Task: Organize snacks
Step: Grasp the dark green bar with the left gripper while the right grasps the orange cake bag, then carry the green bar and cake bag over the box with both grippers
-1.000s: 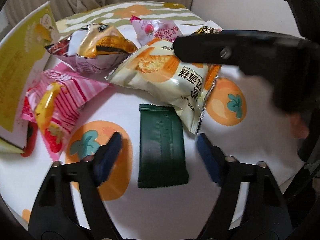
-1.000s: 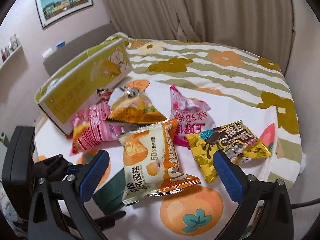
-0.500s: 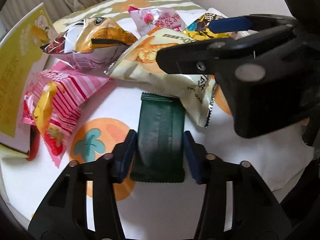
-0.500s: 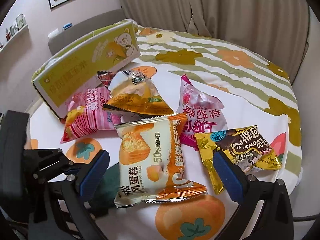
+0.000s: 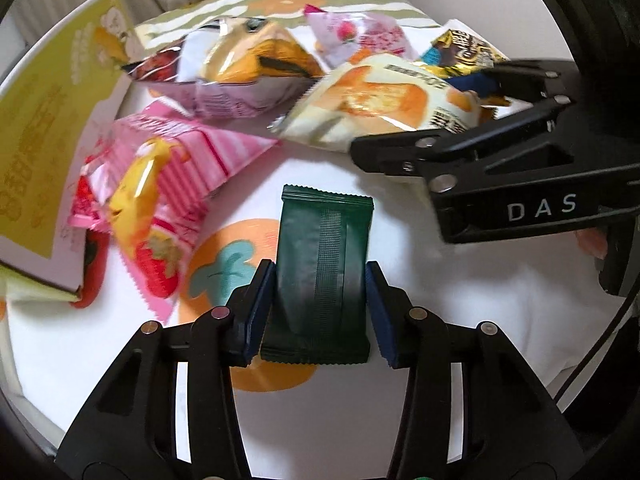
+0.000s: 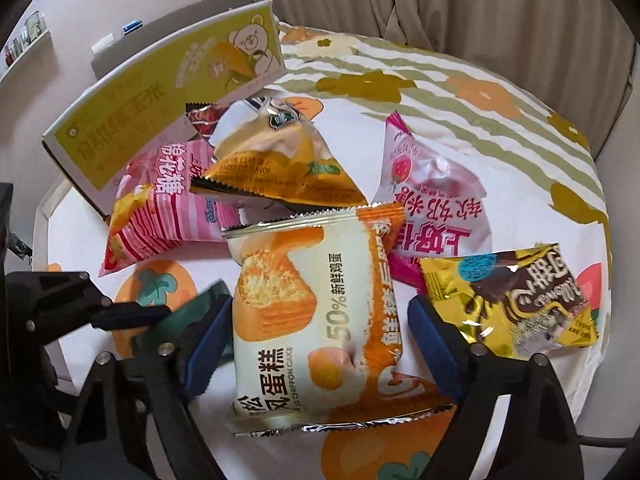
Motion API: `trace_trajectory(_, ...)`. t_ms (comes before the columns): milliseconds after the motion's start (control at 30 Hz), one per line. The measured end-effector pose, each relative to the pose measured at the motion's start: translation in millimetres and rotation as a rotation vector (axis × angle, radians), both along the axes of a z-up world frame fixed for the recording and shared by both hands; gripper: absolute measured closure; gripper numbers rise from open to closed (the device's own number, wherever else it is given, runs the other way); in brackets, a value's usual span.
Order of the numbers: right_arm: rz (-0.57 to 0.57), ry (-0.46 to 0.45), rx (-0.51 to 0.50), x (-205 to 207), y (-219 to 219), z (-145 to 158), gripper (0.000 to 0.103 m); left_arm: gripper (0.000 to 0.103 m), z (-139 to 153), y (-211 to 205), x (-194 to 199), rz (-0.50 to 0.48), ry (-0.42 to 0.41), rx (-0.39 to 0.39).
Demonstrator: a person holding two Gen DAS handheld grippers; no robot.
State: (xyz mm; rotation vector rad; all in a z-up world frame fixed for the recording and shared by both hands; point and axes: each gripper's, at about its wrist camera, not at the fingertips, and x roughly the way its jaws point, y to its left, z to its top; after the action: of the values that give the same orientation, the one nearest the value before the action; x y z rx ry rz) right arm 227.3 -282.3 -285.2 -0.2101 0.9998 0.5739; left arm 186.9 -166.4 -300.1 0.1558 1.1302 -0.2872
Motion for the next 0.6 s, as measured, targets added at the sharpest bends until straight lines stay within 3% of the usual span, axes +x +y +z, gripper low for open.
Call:
trace_trajectory(167, -0.001, 0.000, 0.011, -3.1, 1.1, 2.2, 0.040, 0.062, 1.9, 14.4, 0.4, 0.019, -0.003, -0.009)
trace_trajectory(433, -0.039, -0.011, 0.028, -18.7, -4.1, 17.9, 0.042, 0.062, 24.7, 21.6, -6.0, 0.018, -0.032, -0.029)
trace_trajectory(600, -0.110, -0.033, 0.040, -30.8, -10.1, 42.9, 0.042, 0.062, 58.1, 21.1, -26.2, 0.012, -0.074, -0.055)
